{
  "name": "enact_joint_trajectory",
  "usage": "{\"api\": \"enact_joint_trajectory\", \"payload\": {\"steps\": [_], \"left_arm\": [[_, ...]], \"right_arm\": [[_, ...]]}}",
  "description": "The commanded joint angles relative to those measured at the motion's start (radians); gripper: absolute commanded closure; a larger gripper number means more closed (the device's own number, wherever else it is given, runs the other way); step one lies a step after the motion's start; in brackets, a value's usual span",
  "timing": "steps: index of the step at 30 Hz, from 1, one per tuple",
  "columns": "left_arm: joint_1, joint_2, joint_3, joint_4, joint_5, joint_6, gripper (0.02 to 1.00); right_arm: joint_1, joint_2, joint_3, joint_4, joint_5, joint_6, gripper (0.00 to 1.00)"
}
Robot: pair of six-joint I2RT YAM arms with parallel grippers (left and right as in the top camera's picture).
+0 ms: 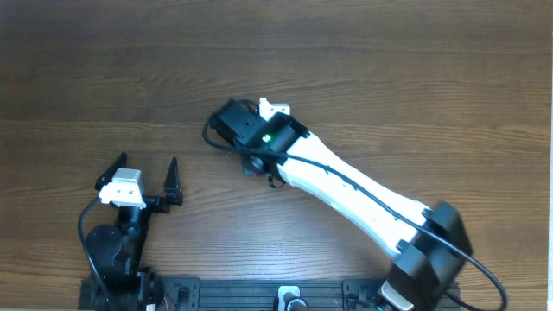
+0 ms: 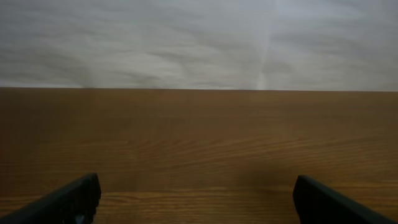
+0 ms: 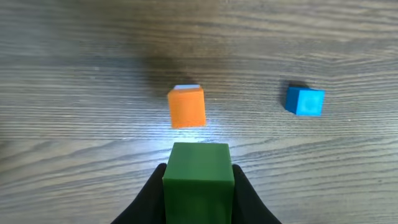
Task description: Stack Cubes
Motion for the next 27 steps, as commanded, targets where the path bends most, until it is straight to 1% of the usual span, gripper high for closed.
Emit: {"api": "enact_joint_trajectory", "payload": {"steps": [1, 5, 9, 14, 27], "left_arm": [[0.005, -0.006, -0.005, 0.0, 0.009, 0.014, 0.018], [0.005, -0.006, -0.005, 0.0, 0.009, 0.014, 0.018], [0.005, -0.006, -0.005, 0.0, 0.009, 0.014, 0.018], [0.005, -0.006, -0.005, 0.0, 0.009, 0.014, 0.018], [0.005, -0.006, -0.005, 0.0, 0.009, 0.014, 0.018]], "right_arm": [[-0.035, 0.057, 0.024, 0.0, -0.05, -0.04, 0.989], [-0.048, 0.078, 0.023, 0.026, -0.077, -0.072, 0.991], [-0.053, 0.079, 0.022, 0.047, -0.078, -0.082, 0.989], [-0.065, 0.086, 0.022, 0.05, -0.107, -0.113, 0.989], [-0.084, 0.107, 0.021, 0.068, -0.109, -0.118, 0.989]]}}
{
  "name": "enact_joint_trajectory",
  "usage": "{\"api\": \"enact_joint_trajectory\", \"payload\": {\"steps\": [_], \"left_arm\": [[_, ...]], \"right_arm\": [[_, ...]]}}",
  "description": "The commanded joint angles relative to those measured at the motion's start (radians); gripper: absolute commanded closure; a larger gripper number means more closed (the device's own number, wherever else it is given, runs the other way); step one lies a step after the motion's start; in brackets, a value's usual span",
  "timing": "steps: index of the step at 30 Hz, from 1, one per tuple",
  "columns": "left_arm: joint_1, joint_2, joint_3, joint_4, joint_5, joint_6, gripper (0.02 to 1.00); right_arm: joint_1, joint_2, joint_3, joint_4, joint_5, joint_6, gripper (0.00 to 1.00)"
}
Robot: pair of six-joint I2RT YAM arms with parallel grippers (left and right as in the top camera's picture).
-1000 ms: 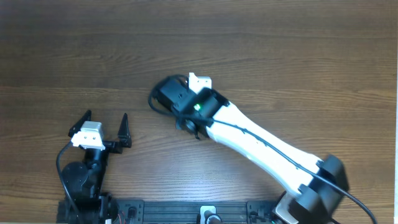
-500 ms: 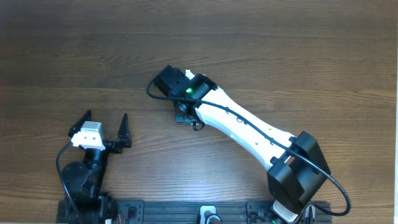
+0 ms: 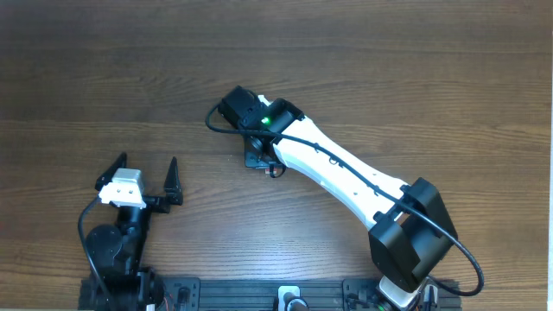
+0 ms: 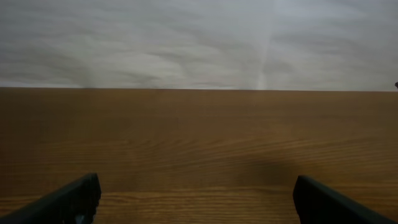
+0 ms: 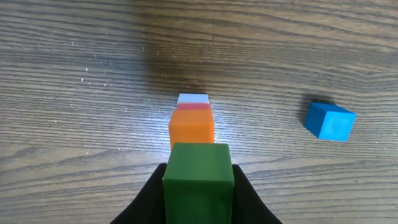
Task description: Stack Cubes
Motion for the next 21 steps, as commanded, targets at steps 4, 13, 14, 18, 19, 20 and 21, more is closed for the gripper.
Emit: {"api": "enact_joint_trajectory", "payload": {"steps": [4, 13, 14, 18, 19, 20, 21], "left_arm": [[0.005, -0.006, -0.005, 0.0, 0.009, 0.014, 0.018], [0.005, -0.006, -0.005, 0.0, 0.009, 0.014, 0.018], [0.005, -0.006, -0.005, 0.0, 0.009, 0.014, 0.018], [0.005, -0.006, -0.005, 0.0, 0.009, 0.014, 0.018], [0.005, -0.006, -0.005, 0.0, 0.009, 0.014, 0.018], [0.005, -0.006, -0.005, 0.0, 0.009, 0.014, 0.018], [0.005, -0.006, -0.005, 0.0, 0.009, 0.014, 0.018]], "right_arm": [[-0.008, 0.041, 0.021, 0.017, -0.013, -0.006, 0.989], [-0.008, 0.043, 0.016, 0.03, -0.013, -0.006, 0.989], [-0.008, 0.043, 0.015, 0.031, -0.014, -0.006, 0.989], [-0.008, 0.043, 0.013, 0.032, -0.013, -0.006, 0.989], [-0.008, 0.043, 0.012, 0.032, -0.013, -0.006, 0.991], [-0.008, 0.043, 0.012, 0.032, -0.013, -0.006, 0.991], [-0.008, 0.043, 0.011, 0.032, -0.013, -0.006, 0.989]]}}
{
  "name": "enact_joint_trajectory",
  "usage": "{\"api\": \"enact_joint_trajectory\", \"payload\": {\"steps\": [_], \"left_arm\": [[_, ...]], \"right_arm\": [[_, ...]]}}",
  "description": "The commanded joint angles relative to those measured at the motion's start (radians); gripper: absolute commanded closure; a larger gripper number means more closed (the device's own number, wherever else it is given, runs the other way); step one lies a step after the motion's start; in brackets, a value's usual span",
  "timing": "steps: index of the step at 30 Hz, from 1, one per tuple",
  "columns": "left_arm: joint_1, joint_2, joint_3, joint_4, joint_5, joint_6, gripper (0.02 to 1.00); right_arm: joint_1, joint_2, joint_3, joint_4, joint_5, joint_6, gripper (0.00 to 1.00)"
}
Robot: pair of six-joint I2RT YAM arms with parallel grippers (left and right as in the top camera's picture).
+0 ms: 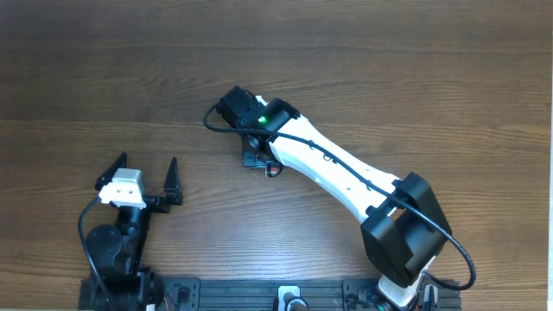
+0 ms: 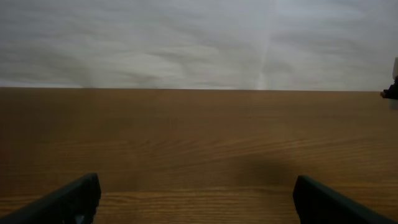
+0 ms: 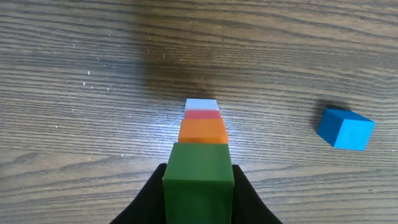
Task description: Stack Cubes
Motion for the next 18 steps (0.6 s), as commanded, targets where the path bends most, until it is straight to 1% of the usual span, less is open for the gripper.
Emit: {"api": "enact_joint_trajectory", "payload": {"steps": [1, 18], "left_arm": [[0.005, -0.006, -0.005, 0.0, 0.009, 0.014, 0.018], [0.005, -0.006, -0.005, 0.0, 0.009, 0.014, 0.018]], "right_arm": [[-0.007, 0.011, 0.009, 0.005, 0.002, -0.005, 0.989], [-0.009, 0.011, -0.018, 0.022, 0.002, -0.004, 0.985]]}}
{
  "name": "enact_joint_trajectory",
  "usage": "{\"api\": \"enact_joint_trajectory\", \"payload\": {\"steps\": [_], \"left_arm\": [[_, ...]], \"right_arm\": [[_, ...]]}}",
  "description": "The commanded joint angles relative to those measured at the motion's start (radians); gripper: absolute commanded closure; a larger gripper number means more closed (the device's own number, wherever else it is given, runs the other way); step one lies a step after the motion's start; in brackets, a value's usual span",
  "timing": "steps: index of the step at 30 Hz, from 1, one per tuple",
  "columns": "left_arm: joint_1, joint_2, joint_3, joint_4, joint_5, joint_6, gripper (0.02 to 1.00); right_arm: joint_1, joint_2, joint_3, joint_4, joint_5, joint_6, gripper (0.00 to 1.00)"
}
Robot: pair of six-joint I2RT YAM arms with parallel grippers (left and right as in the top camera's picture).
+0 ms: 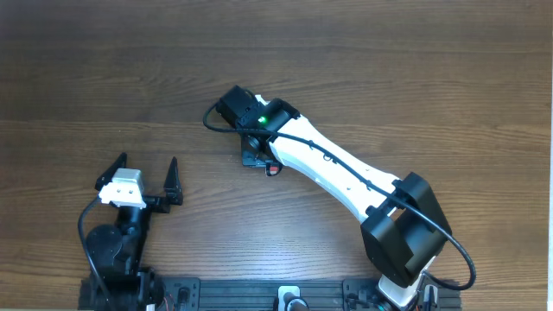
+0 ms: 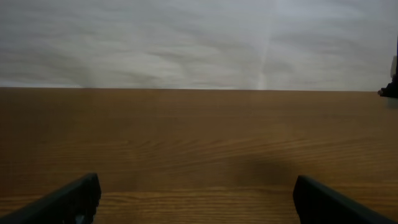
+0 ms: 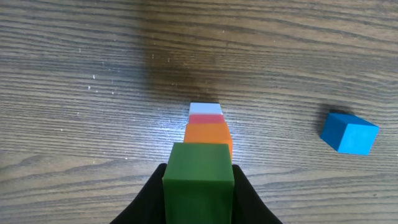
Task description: Stack Cubes
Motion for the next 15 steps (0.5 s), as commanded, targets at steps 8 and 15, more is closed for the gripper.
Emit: {"api": "enact_joint_trajectory", "payload": {"steps": [8, 15], "left_arm": [[0.005, -0.006, -0.005, 0.0, 0.009, 0.014, 0.02], [0.005, -0.006, -0.005, 0.0, 0.009, 0.014, 0.018]], "right_arm": [[-0.013, 0.011, -0.024, 0.008, 0.002, -0.001, 0.985], [-0.015, 0.011, -0.029, 0.011, 0.002, -0.001, 0.978]]}}
